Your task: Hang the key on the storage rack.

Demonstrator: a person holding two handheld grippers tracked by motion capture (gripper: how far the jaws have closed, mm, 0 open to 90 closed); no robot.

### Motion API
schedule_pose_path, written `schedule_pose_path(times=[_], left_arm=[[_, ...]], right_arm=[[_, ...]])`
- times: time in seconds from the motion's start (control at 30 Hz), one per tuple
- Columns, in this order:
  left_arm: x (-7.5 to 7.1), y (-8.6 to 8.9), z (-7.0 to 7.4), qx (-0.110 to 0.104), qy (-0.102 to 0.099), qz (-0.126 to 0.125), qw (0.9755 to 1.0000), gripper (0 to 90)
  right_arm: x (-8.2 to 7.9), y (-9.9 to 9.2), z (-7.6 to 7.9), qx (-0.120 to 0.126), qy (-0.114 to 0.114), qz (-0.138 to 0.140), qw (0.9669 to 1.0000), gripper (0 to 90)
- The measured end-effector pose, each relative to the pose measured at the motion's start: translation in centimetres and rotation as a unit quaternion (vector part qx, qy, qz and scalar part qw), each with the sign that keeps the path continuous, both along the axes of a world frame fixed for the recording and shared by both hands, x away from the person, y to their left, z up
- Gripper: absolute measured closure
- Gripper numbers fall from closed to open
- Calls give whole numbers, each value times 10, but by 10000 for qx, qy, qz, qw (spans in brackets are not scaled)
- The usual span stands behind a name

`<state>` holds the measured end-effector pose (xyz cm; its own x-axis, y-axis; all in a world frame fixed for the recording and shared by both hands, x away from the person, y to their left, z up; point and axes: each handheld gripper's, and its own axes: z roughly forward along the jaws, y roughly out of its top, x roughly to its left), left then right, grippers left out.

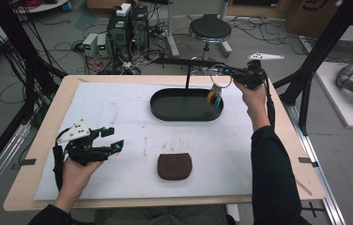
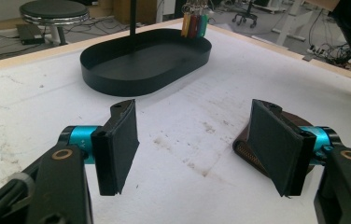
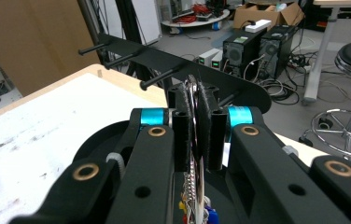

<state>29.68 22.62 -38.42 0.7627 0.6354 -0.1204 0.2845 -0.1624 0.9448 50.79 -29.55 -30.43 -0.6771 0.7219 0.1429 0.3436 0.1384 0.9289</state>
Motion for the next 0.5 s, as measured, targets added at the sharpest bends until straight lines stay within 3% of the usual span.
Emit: schedule_pose_path(times=[0.5], left_arm=[[-2,2,-1,-4,-18,-23,10000,334]], right_arm=[[8,-1,-9,-54,94,-194,9998,856]])
